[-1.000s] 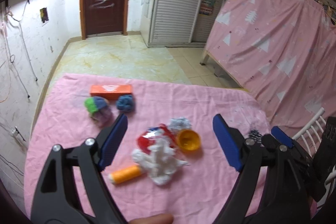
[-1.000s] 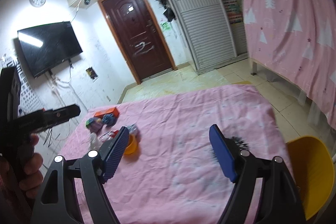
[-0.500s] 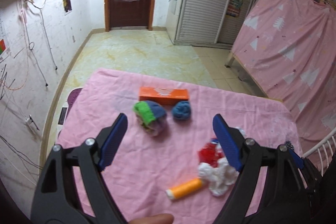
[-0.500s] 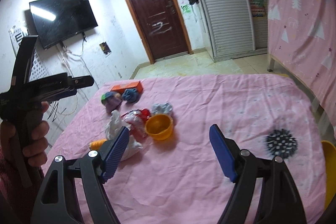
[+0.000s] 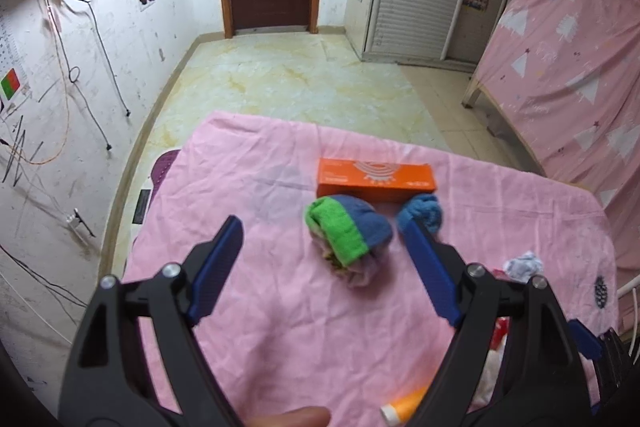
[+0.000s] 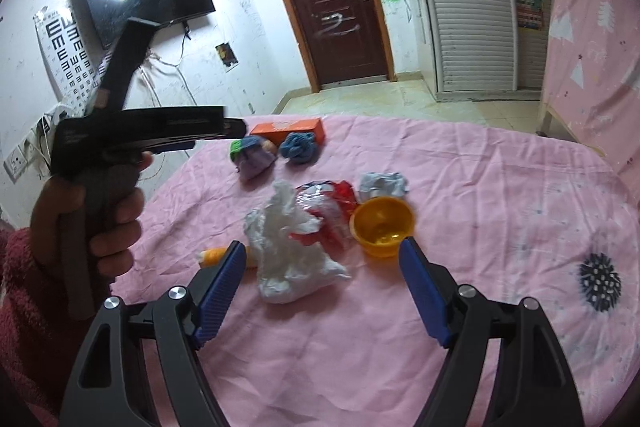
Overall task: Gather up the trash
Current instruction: 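Grasp the green-blue sock with the left gripper while the right grasps the white tissue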
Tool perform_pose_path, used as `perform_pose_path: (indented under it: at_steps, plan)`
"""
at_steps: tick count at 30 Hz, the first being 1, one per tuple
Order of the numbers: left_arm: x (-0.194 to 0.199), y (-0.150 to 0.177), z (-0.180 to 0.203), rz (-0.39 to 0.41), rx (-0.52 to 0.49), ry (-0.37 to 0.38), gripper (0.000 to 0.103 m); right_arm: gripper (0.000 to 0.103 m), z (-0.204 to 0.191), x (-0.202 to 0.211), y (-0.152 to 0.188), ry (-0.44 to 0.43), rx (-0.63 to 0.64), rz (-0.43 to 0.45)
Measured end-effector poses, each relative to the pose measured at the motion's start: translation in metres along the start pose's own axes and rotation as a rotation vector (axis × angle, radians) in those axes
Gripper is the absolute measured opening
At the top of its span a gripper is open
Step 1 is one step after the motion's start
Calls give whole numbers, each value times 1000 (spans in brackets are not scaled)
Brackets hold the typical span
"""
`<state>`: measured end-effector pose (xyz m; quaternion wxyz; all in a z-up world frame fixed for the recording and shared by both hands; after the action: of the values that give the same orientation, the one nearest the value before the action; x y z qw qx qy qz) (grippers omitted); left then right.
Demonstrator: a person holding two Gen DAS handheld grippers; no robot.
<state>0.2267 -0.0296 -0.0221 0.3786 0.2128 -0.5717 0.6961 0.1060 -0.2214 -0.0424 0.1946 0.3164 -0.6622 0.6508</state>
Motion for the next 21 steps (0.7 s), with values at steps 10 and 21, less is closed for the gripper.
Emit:
perform_pose_path:
  at_steps: [10, 21]
  plan:
    - [-33, -6, -10, -68, 35, -3, 75, 72, -21, -13, -4, -37, 40, -50]
    - [-52, -7, -7, -114, 33, 24, 40, 72, -27, -33, -5, -32, 31, -131]
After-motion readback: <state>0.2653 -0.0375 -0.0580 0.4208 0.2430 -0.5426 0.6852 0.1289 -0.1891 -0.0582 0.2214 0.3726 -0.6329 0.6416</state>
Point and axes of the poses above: each gripper's, at about its wrist camera, not at the fingertips, and x roughly against the way its jaws point, z to its right, y to its underside, the point moved 1 cm from there along -x, roughly the way its jaws point, and after that the axes turned 15 degrees about y, right-handed, at the moved point
